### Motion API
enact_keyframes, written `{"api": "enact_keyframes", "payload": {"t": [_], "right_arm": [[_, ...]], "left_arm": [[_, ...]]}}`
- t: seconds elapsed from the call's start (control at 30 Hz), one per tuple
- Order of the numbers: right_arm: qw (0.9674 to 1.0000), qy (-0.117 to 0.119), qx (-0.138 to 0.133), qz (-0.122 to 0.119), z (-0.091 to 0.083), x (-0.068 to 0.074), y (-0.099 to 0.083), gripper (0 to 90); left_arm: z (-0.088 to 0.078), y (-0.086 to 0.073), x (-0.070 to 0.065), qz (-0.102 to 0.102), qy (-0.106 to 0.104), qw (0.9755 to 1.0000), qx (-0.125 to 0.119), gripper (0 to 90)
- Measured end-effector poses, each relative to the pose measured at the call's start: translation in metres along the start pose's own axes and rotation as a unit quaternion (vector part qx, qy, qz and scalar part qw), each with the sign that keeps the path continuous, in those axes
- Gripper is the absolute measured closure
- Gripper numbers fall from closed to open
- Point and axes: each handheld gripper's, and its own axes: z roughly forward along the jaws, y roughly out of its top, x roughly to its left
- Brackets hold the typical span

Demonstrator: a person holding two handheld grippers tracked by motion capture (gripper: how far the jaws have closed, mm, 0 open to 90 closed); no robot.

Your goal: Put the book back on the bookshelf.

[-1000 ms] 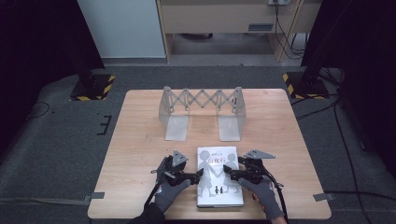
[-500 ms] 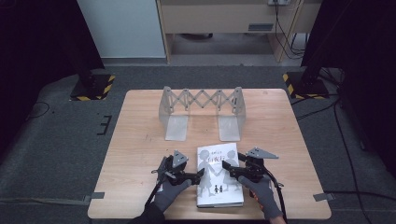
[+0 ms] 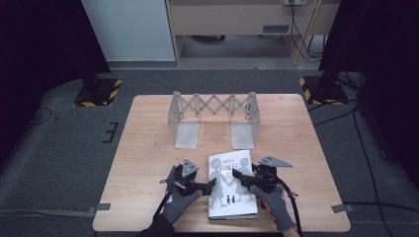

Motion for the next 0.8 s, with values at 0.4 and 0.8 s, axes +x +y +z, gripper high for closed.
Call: {"api": "enact_keyframes", "payload": {"t": [0.4,0.8], "right_arm": [[0.9998,0.003,0.016,0.011,0.006,0.002,0.001,34.1],[0.9982,0.013,0.039,0.044,0.012,0.002,0.002,48.4]], "left_arm": [[0.002,-0.001,0.002,0.003,-0.004,1.0,-0.006,0.0],[0.001,-0.003,0.005,-0.019,-0.021,0.9996,-0.002,3.5]]}}
